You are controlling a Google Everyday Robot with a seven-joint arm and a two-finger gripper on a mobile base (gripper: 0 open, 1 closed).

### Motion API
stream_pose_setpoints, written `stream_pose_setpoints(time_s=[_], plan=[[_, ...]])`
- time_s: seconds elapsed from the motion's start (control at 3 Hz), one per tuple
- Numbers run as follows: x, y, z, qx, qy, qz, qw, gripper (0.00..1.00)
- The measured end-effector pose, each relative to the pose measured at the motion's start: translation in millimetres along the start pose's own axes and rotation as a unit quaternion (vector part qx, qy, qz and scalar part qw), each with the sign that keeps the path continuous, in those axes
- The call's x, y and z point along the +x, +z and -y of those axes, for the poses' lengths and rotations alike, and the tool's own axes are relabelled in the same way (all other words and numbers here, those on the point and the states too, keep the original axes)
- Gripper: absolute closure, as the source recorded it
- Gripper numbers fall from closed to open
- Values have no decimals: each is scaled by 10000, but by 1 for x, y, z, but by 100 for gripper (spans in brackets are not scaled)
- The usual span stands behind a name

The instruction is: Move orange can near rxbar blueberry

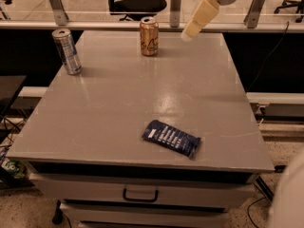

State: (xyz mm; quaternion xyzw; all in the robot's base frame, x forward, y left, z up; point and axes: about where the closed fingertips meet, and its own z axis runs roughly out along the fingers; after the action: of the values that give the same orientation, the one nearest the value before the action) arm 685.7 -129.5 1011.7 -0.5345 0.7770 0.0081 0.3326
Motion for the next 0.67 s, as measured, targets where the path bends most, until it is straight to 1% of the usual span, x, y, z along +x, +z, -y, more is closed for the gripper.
stream_pose_setpoints(time_s=[0.33, 0.67], plan=[[-41, 53, 25, 82, 185, 146, 9997, 0], [-56, 85, 34, 145, 326, 186, 9992, 0]])
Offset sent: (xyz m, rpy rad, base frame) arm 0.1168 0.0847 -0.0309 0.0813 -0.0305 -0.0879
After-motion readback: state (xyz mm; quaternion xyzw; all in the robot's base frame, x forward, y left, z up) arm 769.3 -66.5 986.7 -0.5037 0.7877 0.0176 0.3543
